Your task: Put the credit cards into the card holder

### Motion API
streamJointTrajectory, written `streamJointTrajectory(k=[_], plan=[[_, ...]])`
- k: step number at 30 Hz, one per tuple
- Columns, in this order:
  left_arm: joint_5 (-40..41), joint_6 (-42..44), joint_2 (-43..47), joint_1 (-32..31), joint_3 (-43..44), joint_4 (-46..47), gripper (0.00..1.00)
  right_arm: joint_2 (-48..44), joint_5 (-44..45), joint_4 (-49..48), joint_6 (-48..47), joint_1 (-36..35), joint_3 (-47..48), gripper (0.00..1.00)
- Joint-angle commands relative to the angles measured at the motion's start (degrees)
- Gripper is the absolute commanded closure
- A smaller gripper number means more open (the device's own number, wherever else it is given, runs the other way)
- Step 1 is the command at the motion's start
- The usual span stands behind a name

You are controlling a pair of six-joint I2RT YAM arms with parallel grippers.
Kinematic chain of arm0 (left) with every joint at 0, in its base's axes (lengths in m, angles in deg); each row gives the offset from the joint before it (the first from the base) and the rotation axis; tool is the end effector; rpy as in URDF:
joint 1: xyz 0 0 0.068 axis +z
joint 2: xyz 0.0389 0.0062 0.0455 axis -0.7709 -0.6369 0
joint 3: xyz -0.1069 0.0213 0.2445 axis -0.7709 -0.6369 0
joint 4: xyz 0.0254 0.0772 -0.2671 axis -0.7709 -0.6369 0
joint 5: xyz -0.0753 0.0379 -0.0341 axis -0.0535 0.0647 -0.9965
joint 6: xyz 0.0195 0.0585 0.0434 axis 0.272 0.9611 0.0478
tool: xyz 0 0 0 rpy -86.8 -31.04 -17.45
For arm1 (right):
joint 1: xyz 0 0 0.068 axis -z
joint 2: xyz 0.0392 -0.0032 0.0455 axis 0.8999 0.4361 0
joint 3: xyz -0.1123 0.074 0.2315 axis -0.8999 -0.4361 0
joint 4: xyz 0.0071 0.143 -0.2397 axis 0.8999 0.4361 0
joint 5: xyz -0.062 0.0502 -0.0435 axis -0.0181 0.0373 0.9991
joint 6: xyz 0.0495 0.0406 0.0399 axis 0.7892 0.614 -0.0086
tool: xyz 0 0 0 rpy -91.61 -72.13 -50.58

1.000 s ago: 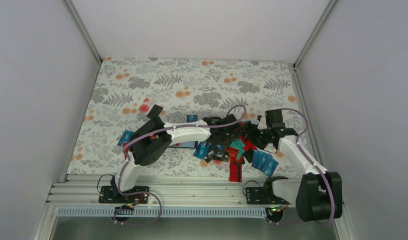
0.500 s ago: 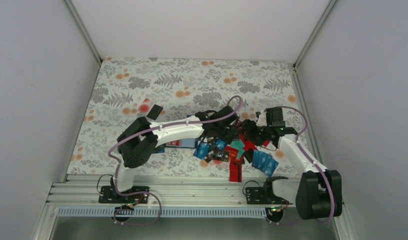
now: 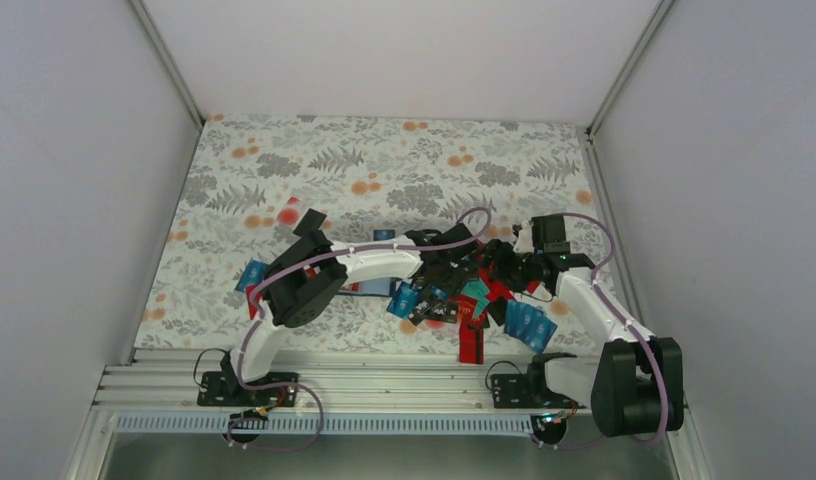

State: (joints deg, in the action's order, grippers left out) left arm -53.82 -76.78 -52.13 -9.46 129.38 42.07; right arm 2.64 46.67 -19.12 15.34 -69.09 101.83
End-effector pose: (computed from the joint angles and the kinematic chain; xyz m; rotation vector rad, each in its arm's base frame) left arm 0.2367 -0.4051 0.1038 0.8992 2.6290 -0.3682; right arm 0.2336 0.0533 0.1540 0.5061 2.6289 0.9546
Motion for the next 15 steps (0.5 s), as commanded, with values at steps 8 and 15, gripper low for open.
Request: streamJointTrajectory(k=[8,15], plan=[[5.1,-0.5,-6.9,-1.8,-0.6,-3.3,0.44,0.8,1.0,0.1,-0.2,0.2,-0.3,0.23],[3.2,-1.1,-2.0,-1.7,-5.3,1.2,0.53,1.0,1.1,-0.2,0.1,0.3,-0.5,0.23]])
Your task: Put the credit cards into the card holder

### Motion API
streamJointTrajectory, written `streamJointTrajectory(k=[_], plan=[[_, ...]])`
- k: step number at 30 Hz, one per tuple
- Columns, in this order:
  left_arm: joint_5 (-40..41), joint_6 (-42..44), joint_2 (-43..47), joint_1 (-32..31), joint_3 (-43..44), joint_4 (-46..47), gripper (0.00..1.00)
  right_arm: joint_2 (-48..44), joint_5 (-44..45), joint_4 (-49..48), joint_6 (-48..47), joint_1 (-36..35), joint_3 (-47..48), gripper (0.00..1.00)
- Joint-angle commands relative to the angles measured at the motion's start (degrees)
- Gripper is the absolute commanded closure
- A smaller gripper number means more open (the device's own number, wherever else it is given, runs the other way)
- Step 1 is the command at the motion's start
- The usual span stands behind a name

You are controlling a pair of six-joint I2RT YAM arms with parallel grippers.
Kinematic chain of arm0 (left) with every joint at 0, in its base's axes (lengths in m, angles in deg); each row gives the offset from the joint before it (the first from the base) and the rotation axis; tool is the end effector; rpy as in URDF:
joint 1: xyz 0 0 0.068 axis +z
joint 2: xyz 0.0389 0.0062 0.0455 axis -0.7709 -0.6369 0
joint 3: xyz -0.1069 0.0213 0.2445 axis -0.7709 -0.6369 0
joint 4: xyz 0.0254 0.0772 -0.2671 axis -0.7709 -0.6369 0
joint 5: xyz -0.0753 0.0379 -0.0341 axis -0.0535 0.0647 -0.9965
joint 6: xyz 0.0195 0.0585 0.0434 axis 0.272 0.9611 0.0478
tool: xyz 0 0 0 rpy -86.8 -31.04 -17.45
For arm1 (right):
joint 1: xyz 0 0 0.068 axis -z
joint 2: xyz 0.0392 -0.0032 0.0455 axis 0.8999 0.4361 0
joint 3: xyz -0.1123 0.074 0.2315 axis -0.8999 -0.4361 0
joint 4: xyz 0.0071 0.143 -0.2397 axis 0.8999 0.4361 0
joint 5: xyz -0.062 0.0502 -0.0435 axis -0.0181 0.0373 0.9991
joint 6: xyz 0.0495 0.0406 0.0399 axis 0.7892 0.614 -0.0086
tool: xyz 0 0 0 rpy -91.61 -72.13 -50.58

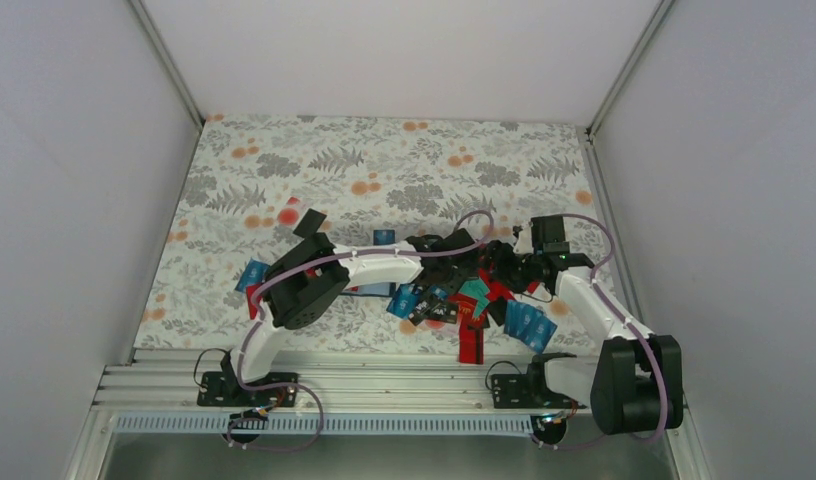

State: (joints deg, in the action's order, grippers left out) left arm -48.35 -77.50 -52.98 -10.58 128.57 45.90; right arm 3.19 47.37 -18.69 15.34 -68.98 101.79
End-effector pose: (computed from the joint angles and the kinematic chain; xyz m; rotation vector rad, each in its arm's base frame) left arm 0.2362 -0.4108 0.0971 0.8529 2.5613 -0.3047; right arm 0.2334 0.0522 0.1509 0.5237 2.6439 0.9355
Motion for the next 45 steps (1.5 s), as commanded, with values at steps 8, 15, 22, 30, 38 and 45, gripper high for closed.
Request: streamJointTrajectory(k=[8,15,22,30,38,45], plan=[[-6.1,-0.8,7.0,1.0,-4.7,0.1,0.53,-0.4,-2.0,-2.1,0.6,0.2,-0.3,0.24],[-9.3,-1.0,11.4,2.3,-5.4,1.7,0.53,-1.0,-5.0,-3.4,0.7,0.2,-0.5,0.25],[-10.6,-1.3,13.4,2.7,-5.8,2.8,0.53,-0.3,-8.9,-5.8,1.9,0.2,-0.8,0.3],[-12.0,-1.3,14.0,2.9,-5.6,3.7,0.53,1.4,-12.8,-8.5,3.0,0.2,-1.3,0.43],[-12.5,-1.3,14.8,2.9,-6.1,4.6,0.53,4.8,-14.4,-9.3,3.8,0.2,-2.4,0.56],[-12.9,-1.4,14.8,2.9,-6.4,5.7,0.53,6.9,-17.3,-10.7,3.9,0.2,-2.0,0.8]])
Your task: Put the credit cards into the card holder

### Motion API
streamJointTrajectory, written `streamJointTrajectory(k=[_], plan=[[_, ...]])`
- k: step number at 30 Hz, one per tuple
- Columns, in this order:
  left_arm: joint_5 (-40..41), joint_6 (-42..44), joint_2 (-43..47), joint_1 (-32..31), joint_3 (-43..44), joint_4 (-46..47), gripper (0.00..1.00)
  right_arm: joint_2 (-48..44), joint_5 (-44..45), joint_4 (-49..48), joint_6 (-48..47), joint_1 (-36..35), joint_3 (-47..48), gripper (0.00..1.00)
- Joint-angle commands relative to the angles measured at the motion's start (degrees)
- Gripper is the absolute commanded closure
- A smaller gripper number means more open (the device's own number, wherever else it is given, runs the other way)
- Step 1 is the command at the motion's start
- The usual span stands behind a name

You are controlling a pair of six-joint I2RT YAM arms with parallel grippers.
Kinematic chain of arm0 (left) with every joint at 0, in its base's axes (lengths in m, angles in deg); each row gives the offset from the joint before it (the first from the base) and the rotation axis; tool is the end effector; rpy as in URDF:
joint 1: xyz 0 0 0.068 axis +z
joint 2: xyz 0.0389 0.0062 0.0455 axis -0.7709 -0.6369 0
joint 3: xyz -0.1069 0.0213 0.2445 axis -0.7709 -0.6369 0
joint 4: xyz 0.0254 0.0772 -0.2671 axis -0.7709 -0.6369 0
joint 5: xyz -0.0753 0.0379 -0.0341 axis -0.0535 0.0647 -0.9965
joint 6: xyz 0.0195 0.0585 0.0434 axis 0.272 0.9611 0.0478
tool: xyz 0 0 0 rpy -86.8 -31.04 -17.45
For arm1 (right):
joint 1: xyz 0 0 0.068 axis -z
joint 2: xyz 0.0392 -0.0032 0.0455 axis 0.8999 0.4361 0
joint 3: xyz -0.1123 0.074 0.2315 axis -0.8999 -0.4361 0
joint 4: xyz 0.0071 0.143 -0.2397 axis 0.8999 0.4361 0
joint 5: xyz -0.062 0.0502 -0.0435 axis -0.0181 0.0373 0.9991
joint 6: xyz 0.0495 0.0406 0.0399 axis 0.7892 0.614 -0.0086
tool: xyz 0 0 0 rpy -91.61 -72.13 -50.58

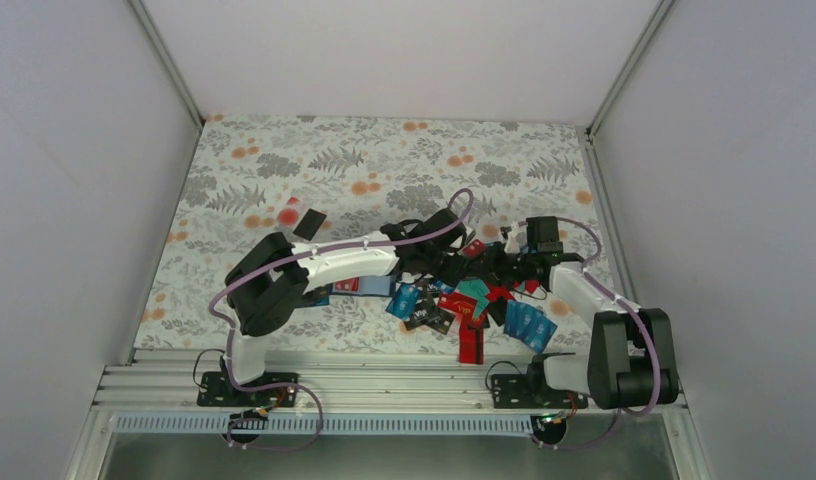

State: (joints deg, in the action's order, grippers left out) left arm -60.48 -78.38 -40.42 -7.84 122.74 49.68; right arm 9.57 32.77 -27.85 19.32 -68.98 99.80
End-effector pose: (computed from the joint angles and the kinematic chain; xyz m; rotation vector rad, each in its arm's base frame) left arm 0.2349 -0.3910 0.1663 0.8258 2.4960 -0.6689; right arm 0.2402 0.0656 0.1339 0.5044 2.6262 1.2969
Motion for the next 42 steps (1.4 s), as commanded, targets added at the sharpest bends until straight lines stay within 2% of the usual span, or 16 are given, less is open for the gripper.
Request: streamJointTrajectory(k=[1,5,14,22,28,32,42], plan=[[-0.8,-0.6,2.2,0.2,-0.6,1.9,0.53,0.6,-3.0,-1.6,0.0,0.2,0.1,0.82],[-0.8,-0.8,2.2,0.1,-0.8,2.3,0.53,1.1,-3.5,-1.6,-0.2,0.2,0.4,0.95],[-0.2,-1.0,2.8,0.2,-0.4,1.7,0.53,1.9,-3.8,-1.4,-0.9,0.2,0.9,0.96],[0.7,-1.4,7.0,1.8,-2.7,0.4,0.4,1.0,-3.6,-1.5,-3.7,0.1,3.2,0.96],[-1.4,-0.2,14.1,5.4,-7.3,0.2,0.29,0.4,-5.8,-4.1,-6.5,0.2,4.8,0.96],[-6.2,2.0,20.7,8.9,-11.5,0.5,0.26,0.6,-10.5,-8.1,-7.7,0.1,5.4,0.96],[-31.1,6.6,37.4,21.9,-24.4,5.7,0.28,-0.8,-17.7,-16.7,-7.3,-5.8,12.1,0.96]])
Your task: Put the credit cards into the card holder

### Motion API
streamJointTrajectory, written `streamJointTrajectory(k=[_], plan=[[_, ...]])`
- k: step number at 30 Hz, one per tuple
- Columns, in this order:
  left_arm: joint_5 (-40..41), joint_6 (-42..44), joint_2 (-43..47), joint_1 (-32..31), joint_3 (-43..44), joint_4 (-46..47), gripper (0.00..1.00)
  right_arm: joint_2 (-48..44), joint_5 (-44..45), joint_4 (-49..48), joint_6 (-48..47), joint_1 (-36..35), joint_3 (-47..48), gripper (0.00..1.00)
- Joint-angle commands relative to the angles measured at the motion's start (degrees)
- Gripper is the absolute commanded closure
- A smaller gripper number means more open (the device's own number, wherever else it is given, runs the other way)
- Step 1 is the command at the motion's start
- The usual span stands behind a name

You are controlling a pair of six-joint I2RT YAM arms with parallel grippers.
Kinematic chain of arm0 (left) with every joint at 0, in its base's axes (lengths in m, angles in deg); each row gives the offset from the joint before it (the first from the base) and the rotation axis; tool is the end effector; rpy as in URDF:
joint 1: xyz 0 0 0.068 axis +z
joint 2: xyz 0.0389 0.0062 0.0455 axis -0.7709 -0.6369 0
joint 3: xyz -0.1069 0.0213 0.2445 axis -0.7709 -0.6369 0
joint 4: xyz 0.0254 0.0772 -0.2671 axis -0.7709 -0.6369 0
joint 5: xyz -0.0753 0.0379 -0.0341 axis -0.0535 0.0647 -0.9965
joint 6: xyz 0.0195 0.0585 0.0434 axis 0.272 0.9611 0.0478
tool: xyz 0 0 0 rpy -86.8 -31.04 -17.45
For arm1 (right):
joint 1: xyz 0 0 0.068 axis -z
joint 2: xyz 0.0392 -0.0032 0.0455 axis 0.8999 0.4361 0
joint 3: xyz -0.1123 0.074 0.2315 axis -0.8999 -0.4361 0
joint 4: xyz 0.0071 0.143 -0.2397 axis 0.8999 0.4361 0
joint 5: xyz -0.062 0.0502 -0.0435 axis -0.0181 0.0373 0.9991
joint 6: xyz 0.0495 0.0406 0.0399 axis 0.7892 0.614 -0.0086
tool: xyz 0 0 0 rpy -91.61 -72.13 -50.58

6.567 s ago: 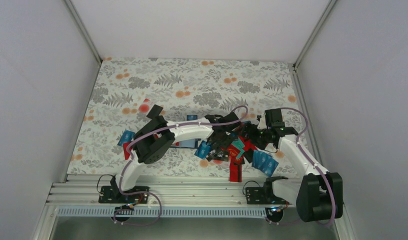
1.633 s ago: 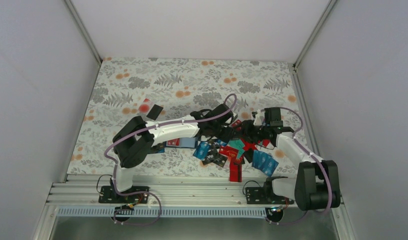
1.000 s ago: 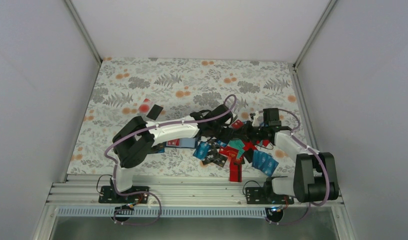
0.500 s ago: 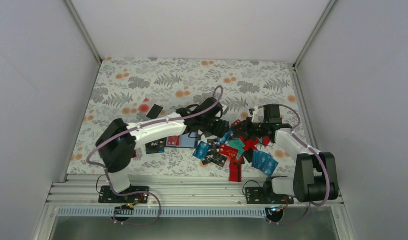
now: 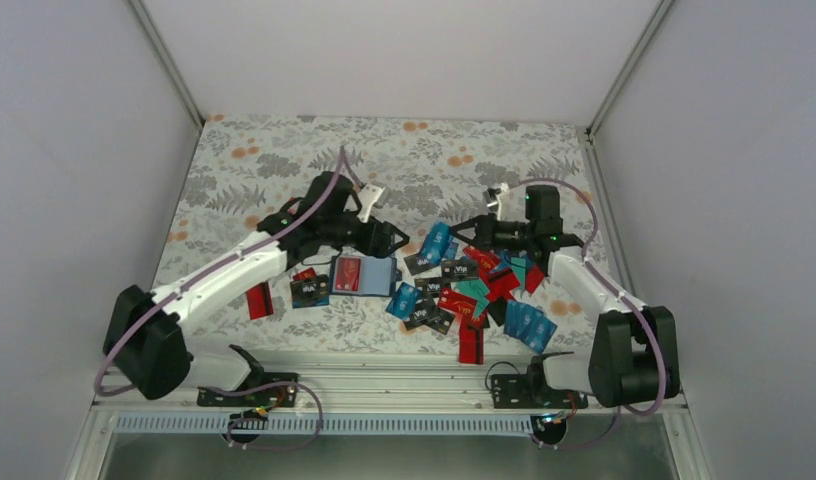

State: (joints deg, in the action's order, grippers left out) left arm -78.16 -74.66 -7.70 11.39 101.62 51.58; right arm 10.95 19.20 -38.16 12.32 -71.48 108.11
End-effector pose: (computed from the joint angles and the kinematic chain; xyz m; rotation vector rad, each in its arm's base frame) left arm 0.2493 -0.2341 0.2581 0.6243 2.3058 -0.9720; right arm 0.2738 0.0901 0.1960 -0.0563 2.3223 1.5326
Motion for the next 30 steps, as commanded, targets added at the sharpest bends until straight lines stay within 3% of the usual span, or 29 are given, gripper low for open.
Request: streamJointTrajectory(k=[1,12,19,30], plan=[[-15.8,2.8,6.3,3.8,-4.3,4.7,0.29,-2.2,-4.6,-7.1,-0.4,-4.3,4.5,0.96],[-33.8,0.4,14.0,10.6,-8.5,11.5,0.36,-2.6,-10.9,-9.0,-5.0,-13.5,13.2,0.96],[-36.1,-1.3,15.0,10.6,-8.2,13.9,0.42,-3.2,-12.7,-8.9,-6.9,-17.5,15.4,0.96],[-35.0,-1.8,15.6,10.7,-8.3,14.2,0.62,-3.7,-13.7,-8.3,-8.0,-18.7,16.6,0.96]])
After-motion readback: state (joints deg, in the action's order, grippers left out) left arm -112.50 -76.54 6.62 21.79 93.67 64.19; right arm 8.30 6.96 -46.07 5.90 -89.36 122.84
